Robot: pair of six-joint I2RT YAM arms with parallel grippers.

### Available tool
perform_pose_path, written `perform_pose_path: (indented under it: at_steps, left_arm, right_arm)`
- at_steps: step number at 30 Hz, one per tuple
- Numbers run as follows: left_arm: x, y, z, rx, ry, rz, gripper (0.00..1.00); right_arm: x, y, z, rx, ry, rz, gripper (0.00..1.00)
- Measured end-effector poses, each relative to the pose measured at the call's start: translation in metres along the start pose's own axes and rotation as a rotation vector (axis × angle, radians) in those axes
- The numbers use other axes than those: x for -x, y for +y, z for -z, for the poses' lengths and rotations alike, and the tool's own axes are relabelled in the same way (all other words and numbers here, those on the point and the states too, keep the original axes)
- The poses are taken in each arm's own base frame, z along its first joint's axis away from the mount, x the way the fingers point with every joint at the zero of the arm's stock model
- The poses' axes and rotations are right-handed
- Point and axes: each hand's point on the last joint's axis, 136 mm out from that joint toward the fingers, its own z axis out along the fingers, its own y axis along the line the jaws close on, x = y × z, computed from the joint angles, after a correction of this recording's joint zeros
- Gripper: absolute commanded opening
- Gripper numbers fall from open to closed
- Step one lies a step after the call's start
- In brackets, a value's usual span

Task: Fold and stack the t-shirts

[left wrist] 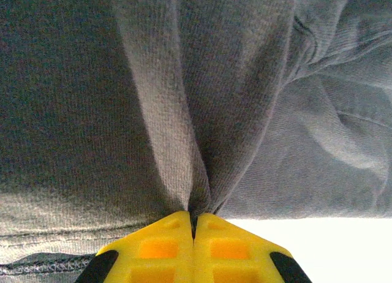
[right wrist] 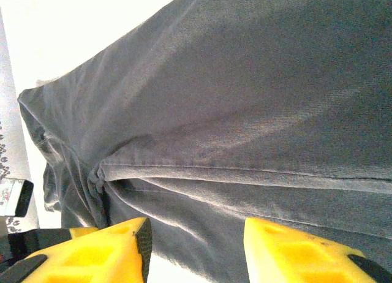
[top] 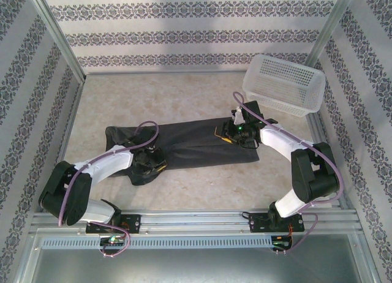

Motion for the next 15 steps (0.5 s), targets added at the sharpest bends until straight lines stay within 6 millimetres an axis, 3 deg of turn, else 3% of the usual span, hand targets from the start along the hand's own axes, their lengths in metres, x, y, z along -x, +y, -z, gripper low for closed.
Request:
perform_pose_path:
  at_steps: [6,9,11,15]
  left_arm:
    - [0.000,-0.011,-0.006,-0.040,0.006,0.010,0.43]
    - [0.004,-0.012,0.002,-0.051,-0.028,0.004,0.43]
    - [0.013,-0.012,0.017,-0.073,-0.077,0.013,0.40]
    - [0.063,0.010,0.068,-0.134,-0.264,0.122,0.35]
  right_arm:
    - [0.000,-0.001,-0.001,-0.001,0.002,-0.001,0.45]
    - [0.000,-0.001,-0.001,-0.001,0.002,-0.001,0.45]
    - [0.000,-0.001,-0.001,0.000,0.002,-0.001,0.45]
    - [0.000,0.004,-0.003,0.038,0.002,0.014,0.46]
